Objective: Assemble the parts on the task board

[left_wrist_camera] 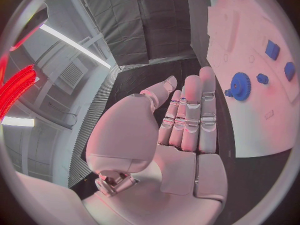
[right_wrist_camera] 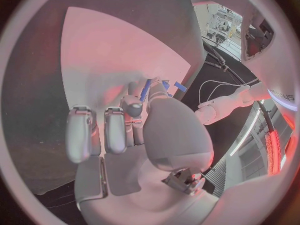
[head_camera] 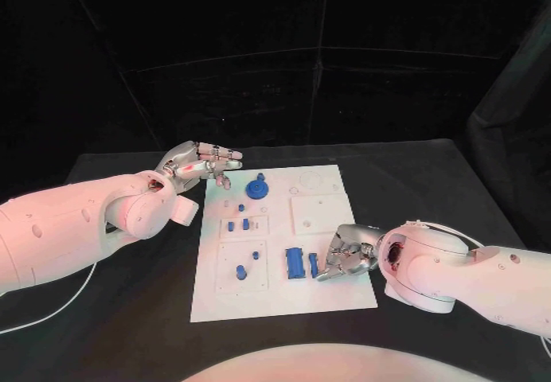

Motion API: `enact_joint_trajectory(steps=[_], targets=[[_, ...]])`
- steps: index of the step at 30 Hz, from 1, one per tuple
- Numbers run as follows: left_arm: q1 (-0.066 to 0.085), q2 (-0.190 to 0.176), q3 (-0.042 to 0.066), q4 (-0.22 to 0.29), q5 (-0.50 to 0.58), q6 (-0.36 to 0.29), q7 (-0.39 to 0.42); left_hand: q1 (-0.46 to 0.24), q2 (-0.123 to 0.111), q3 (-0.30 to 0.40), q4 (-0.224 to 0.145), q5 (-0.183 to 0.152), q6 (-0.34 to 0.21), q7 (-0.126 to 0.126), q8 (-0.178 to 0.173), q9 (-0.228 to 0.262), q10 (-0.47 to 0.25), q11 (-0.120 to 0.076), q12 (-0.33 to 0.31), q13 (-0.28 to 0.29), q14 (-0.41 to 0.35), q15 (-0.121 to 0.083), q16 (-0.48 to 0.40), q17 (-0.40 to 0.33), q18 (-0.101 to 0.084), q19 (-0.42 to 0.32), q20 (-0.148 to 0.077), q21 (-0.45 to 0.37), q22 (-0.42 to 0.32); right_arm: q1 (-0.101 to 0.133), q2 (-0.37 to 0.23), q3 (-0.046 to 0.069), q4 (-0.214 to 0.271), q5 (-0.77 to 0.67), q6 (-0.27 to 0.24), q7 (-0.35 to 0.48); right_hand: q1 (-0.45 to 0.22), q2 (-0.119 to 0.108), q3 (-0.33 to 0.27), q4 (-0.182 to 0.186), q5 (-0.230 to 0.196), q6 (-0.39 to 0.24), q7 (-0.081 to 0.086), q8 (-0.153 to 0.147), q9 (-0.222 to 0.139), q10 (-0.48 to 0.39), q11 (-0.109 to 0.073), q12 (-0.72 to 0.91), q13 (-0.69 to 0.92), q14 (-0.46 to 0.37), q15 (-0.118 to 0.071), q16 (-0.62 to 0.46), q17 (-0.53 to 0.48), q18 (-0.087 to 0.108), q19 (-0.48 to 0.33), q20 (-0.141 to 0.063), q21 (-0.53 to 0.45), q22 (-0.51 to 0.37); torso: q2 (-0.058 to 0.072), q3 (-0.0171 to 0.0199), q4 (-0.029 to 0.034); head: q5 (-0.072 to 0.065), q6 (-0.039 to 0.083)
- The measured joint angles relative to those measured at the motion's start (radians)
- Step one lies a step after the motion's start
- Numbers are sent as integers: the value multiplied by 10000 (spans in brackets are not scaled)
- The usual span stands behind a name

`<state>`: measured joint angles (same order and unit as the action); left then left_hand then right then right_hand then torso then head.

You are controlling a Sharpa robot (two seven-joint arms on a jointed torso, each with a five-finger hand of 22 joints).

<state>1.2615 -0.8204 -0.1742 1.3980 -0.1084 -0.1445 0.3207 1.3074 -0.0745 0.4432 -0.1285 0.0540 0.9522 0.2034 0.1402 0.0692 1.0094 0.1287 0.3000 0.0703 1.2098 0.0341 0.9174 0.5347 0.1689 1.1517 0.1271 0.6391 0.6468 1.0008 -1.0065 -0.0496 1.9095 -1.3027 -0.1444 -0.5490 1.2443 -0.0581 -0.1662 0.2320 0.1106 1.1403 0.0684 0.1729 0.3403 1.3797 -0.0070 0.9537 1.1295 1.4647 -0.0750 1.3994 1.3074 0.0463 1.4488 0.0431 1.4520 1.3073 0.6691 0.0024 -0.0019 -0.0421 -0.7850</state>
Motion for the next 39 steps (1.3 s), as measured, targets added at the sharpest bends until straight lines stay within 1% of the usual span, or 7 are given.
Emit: enact_joint_trajectory(steps=[9,13,15,21,29,35,39], targets=[[-2,4,-9,1,0,21,20,-169,31,-62,62,0,-36,35,42,0,-37,36,57,-7,-36,36,0,-49,-1,-39,38,-73,-31,394,-579,-18,-233,1731,-635,1412,268,-3,-256,132,-28,-1093,377,-456,-153,-1479,335,-2994,-2128,0,289,-1656,-1874,339,-1527,232,-1642,-879,-45,-27,0,-73,184],[-11,4,-15,-7,55,51,94,-608,-89,-392,274,-41,-74,-2,81,0,-73,0,144,-7,-359,98,-172,-176,-2,-271,109,-283,-157,699,-543,13,-854,3166,-1160,2799,1123,313,-103,-305,307,-1248,522,-456,-156,-2096,414,-3604,-2668,-497,401,-3333,-3629,878,-2806,327,-3265,-2630,-123,-64,-12,-91,329],[-22,19,-18,-55,146,73,184,-1032,-169,-860,566,-43,-74,-2,197,5,-74,0,266,17,-1005,187,-845,-510,-1,-804,199,-836,-484,805,-350,6,-1381,4237,-1551,3897,2281,727,324,-827,278,-1474,627,-571,-215,-2690,541,-4272,-3224,-1369,490,-5456,-5656,1255,-4157,376,-5041,-4402,-185,-91,-32,-105,422],[-43,232,-18,-519,645,78,521,-851,60,-1502,739,-42,-152,-80,264,-3,-126,53,158,-46,-2245,525,-3664,-1916,1,-2125,579,-2705,-1791,1120,654,17,-3386,6911,-2302,6712,3444,1205,823,-1119,-278,-1855,999,-1041,-679,-3479,1082,-6759,-5974,-3678,1271,-9444,-8044,1252,-6159,956,-7981,-6372,-478,-179,-141,-79,804],[-204,782,-15,-1576,1528,-117,1113,-561,350,-1872,734,-42,-337,-272,-76,-37,-532,506,-938,-78,-3159,1128,-6125,-3234,1,-3954,1309,-4637,-3207,1195,2115,21,-5820,9290,-2382,8906,2844,1060,301,-1081,-277,-1994,1167,-1084,-1713,-3124,1545,-8648,-9324,-4154,2023,-12736,-10777,1251,-6156,1901,-11001,-8709,-789,-200,-208,-3,1312],[-309,1135,-10,-2099,1900,-407,1500,-435,475,-1965,694,-41,-167,-296,-203,-36,-405,479,-1319,-77,-2881,1184,-6780,-3663,3,-3967,1432,-4883,-3622,1215,2869,27,-6901,10139,-2191,9665,2723,1125,237,-1728,-485,-2141,1198,-1084,-2234,-3038,1590,-8848,-10227,-3462,1938,-13186,-11617,1250,-5244,1837,-11761,-9524,-918,-165,-186,70,1577],[-340,1099,9,-2040,1897,-430,1475,-2100,598,-2344,960,-265,-1399,-530,-405,-312,-1694,248,-1577,-344,-4096,984,-7156,-3922,2,-4957,1089,-5117,-4044,1190,2818,28,-6788,10147,-2214,9649,633,977,449,-2054,-766,-3379,975,-1366,-2463,-4396,1366,-9155,-10657,-4812,1742,-13555,-11904,1249,-6295,1483,-12187,-10096,-927,-162,-181,97,1576]])
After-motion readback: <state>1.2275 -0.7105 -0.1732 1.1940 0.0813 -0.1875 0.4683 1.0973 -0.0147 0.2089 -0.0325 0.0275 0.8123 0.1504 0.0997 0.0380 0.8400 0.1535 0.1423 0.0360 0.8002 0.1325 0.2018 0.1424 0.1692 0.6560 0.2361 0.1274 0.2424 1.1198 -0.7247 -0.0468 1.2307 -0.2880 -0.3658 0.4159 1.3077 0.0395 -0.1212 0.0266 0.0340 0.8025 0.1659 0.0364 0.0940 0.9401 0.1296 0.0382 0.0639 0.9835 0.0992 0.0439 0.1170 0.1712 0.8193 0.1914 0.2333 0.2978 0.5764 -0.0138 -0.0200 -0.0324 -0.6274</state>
